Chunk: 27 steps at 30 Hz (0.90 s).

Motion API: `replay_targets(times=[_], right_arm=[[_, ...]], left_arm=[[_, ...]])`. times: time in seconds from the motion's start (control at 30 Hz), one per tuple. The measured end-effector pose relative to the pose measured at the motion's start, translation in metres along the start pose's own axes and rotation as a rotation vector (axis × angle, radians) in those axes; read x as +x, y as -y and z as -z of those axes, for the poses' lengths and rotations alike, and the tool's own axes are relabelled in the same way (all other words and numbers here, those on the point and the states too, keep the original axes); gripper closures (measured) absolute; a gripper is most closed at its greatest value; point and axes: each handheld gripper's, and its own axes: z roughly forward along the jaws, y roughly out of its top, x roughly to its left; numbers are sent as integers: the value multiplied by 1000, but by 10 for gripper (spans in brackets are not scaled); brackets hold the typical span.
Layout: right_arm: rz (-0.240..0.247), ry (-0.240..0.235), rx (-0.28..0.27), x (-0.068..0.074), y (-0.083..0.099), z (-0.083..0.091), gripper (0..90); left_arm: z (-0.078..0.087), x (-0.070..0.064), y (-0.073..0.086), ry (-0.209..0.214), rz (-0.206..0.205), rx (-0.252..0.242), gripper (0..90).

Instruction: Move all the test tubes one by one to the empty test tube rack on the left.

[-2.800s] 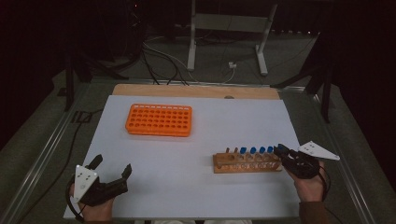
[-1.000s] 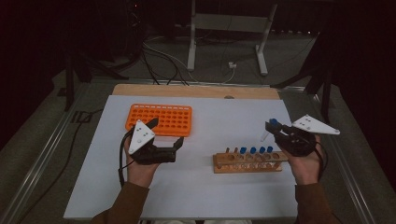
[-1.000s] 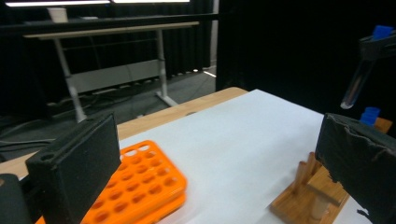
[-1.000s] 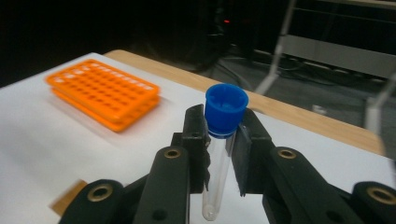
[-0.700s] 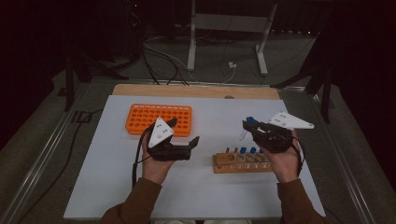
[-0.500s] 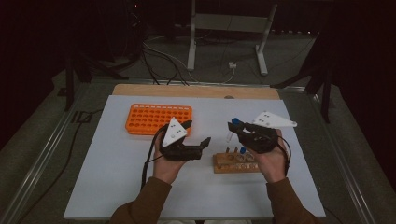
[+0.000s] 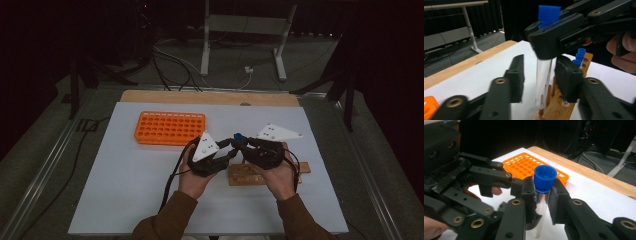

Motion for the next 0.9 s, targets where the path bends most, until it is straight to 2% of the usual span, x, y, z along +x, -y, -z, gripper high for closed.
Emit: replay_targets(times=[0.1, 0.3, 0.33, 0.4, 0.67, 0.77, 0.9], right_arm=[[-8, -16, 2, 1, 2, -2, 774], [-11, -30, 4, 0, 2, -2, 765], [-7, -34, -5, 0, 1, 0, 705], [-12, -36, -24, -1, -1, 3, 666], [-14, -7, -62, -5, -7, 14, 561], [-31, 28, -68, -10, -4, 20, 447], [-35, 65, -74, -17, 3, 27, 353]], left_arm=[[-1, 0, 1, 10, -4, 9, 766], [0, -1, 2, 15, -22, 8, 784], [0, 0, 2, 8, -23, 15, 785], [0, 1, 2, 7, -23, 20, 786], [0, 12, 7, -28, -12, 34, 786], [1, 18, 8, -44, -6, 35, 786], [6, 27, 8, -75, 0, 28, 786]])
